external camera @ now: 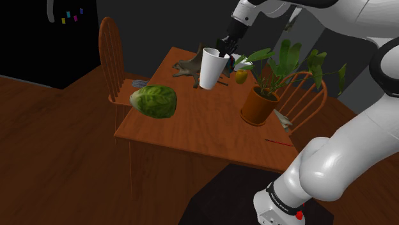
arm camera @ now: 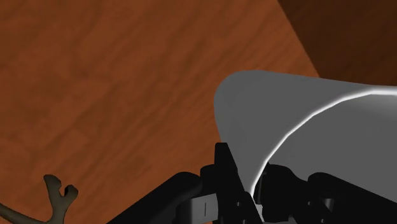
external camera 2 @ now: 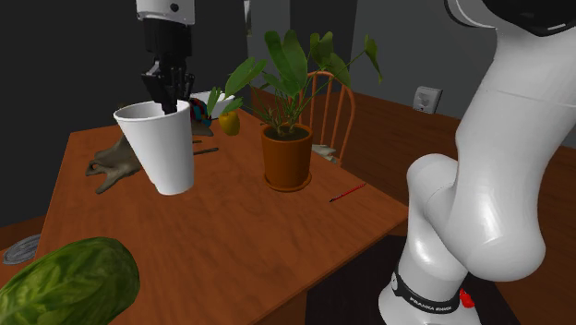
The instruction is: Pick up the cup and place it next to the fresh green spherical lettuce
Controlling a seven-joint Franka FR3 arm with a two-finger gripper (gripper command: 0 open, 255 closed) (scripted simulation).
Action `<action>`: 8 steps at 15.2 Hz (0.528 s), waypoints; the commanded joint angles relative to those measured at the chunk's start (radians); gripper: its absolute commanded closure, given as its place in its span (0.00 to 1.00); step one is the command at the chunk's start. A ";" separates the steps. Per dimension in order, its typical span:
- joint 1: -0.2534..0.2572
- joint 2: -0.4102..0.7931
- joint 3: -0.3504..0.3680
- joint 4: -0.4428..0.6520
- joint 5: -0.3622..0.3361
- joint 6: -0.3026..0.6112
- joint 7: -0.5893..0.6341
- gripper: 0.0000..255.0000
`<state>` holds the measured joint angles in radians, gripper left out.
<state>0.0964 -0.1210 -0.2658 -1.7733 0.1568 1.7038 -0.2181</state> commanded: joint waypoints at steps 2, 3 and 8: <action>0.002 0.004 0.003 -0.032 0.002 0.037 -0.001 1.00; 0.002 0.002 0.003 -0.047 0.002 0.050 -0.003 1.00; 0.002 -0.001 0.003 -0.118 0.004 0.117 -0.013 1.00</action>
<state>0.0982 -0.1226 -0.2628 -1.8792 0.1597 1.8076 -0.2296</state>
